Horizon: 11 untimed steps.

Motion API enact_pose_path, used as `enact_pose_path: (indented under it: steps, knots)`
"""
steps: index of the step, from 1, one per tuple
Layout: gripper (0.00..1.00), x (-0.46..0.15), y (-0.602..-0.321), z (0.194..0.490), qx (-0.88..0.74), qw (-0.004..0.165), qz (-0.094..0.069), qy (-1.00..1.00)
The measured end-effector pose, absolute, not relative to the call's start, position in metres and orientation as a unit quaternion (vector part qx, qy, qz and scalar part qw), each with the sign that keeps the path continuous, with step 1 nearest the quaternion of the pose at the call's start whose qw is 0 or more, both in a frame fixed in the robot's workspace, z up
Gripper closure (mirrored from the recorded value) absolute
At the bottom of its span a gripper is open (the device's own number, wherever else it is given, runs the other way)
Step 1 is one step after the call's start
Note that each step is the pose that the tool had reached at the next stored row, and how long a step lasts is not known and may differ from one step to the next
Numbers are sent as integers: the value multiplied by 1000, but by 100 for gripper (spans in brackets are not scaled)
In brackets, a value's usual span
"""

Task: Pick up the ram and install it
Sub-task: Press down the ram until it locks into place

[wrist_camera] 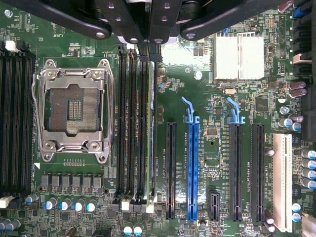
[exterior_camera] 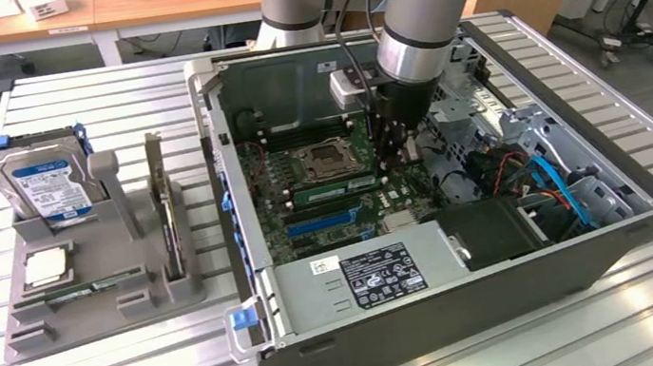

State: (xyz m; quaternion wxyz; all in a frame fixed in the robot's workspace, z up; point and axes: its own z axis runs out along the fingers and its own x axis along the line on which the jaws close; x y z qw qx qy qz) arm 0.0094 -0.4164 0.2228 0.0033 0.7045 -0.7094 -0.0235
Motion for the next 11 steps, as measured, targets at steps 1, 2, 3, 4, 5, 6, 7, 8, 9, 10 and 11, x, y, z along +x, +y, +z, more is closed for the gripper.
enact_pose_path:
  steps: [1, 2, 3, 4, 5, 6, 7, 8, 9, 10, 11]
  knots:
    - [90, 9, -416, 223, 704, 3, -23, -709]
    - [90, 9, -416, 223, 704, 3, -23, -709]
    - [90, 9, -416, 223, 704, 3, -23, -709]
    - [90, 9, -416, 223, 704, 3, -23, -709]
    - [90, 9, -416, 223, 704, 3, -23, -709]
    - [90, 9, -416, 223, 704, 3, -23, -709]
    - [90, 9, -416, 223, 704, 3, -23, -709]
    - [90, 9, -416, 223, 704, 3, -23, -709]
    - [90, 9, -416, 222, 704, 3, -23, -709]
    - [90, 9, -416, 222, 704, 3, -23, -709]
    - [90, 9, -416, 222, 704, 3, -23, -709]
